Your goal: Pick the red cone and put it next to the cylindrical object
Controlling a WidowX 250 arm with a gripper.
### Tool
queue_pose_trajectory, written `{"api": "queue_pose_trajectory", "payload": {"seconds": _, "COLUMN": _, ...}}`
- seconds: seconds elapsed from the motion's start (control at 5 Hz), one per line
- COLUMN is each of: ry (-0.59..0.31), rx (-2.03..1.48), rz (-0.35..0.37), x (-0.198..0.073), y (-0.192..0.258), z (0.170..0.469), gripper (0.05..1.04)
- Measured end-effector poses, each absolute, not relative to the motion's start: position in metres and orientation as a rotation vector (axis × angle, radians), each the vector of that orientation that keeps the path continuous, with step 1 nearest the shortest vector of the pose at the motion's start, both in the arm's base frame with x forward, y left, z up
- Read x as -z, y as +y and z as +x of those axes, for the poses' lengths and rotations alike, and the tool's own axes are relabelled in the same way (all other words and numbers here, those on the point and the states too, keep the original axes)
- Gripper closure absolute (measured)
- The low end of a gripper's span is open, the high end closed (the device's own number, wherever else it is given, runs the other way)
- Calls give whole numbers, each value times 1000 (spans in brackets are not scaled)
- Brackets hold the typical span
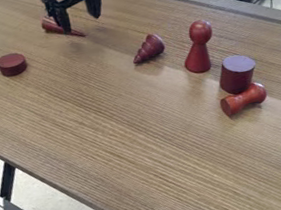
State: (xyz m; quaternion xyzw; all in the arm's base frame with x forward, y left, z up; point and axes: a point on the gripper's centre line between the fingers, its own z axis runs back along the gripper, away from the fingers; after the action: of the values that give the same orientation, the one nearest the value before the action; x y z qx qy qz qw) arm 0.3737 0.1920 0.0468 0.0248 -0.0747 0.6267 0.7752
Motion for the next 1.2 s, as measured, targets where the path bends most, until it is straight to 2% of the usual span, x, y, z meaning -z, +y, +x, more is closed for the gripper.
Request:
{"api": "queue_pose_trajectory", "payload": {"seconds": 0.2, "ry": -137, "rx": -1462, "rz": 88, "x": -38, "y": 202, "z": 369, "gripper": 83}}
{"api": "queue_pose_trajectory", "payload": {"seconds": 0.4, "ry": -97, "rx": -1640, "rz": 87, "x": -28, "y": 215, "z": 363, "gripper": 83}}
{"api": "queue_pose_trajectory", "payload": {"seconds": 0.8, "ry": -131, "rx": -1788, "rz": 24, "x": -26, "y": 227, "z": 367, "gripper": 118}}
{"api": "queue_pose_trajectory", "payload": {"seconds": 1.0, "ry": -137, "rx": -1812, "rz": -3, "x": -26, "y": 233, "z": 366, "gripper": 390}}
{"api": "queue_pose_trajectory", "payload": {"seconds": 1.2, "ry": -153, "rx": -1717, "rz": 8, "x": -25, "y": 235, "z": 363, "gripper": 676}}
